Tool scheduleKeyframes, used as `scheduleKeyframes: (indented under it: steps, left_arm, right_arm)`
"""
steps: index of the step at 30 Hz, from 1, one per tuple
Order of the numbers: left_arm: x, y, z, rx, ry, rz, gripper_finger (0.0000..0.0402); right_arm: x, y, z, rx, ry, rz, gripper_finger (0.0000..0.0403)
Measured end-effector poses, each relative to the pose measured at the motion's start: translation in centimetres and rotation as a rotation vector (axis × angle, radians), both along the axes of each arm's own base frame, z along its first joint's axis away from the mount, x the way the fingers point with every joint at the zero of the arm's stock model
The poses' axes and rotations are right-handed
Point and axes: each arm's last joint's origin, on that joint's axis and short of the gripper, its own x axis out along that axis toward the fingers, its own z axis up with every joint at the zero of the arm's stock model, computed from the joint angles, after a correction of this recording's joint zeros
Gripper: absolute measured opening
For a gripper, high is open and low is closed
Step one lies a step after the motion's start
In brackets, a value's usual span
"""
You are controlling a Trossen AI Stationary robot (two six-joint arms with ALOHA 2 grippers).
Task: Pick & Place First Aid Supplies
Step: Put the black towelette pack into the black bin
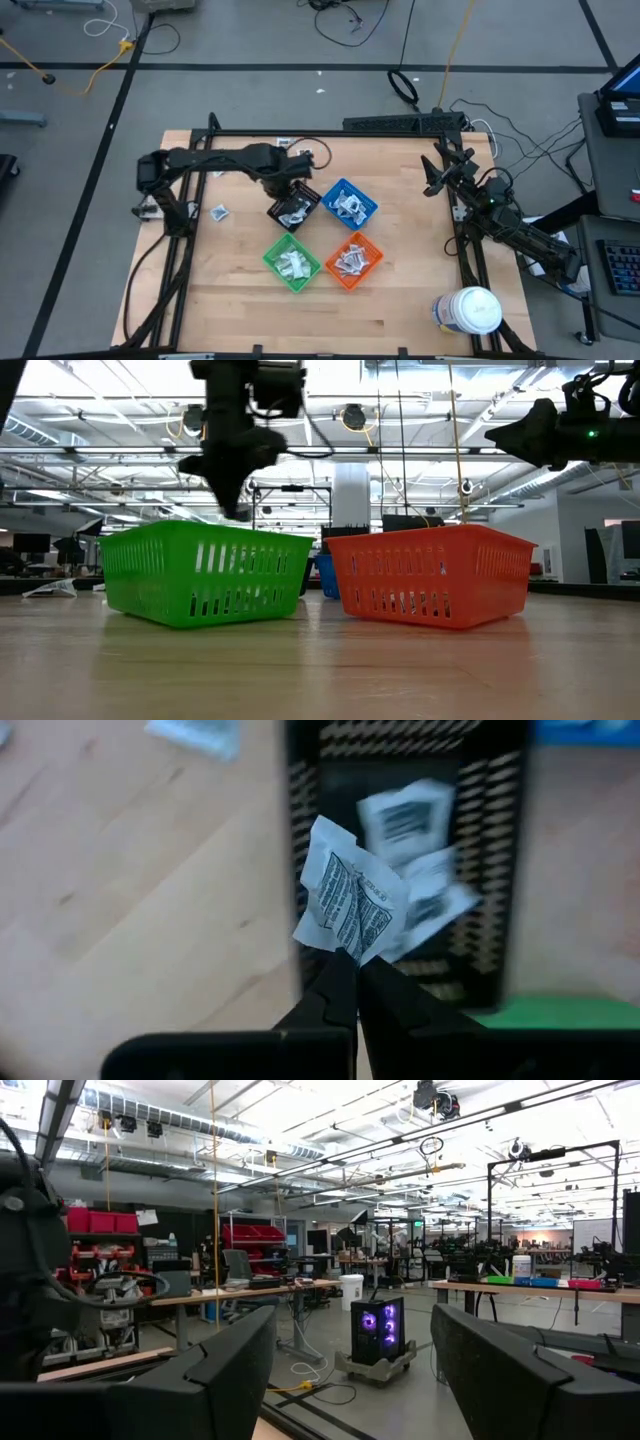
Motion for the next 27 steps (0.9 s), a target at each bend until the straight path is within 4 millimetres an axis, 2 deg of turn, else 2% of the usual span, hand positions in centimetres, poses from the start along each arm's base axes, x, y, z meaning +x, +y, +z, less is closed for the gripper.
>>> scheduleKeyframes:
  steps: [3, 6, 11, 16, 19, 27]
  left_arm:
    - [1.8, -0.5, -0.3, -0.003, -0.008, -0.008, 0.0001]
    - [3.0, -1.2, -1.7, -0.029, 0.02, -0.005, 0.0]
    - [4.1, -1.7, -4.3, -0.05, 0.082, -0.009, 0.0]
    - [5.0, -1.4, -6.0, -0.062, 0.086, -0.024, 0.0004]
    - [5.2, -1.2, -6.2, -0.075, 0.065, -0.001, 0.0031]
    - [5.3, -0.1, -5.8, -0.14, 0.03, -0.037, 0.0163]
  right_arm:
    - [0.0, 0.0, 0.0, 0.0, 0.0, 0.0, 0.0263]
    - [0.0, 0.0, 0.0, 0.0, 0.0, 0.0, 0.0263]
    - [0.0, 0.0, 0.0, 0.0, 0.0, 0.0, 0.0263]
    - [0.0, 0.0, 0.0, 0.001, 0.001, 0.0, 0.0263]
    - [0.0, 0.0, 0.0, 0.0, 0.0, 0.0, 0.0263]
    - [0.0, 0.0, 0.0, 0.0, 0.0, 0.0, 0.0263]
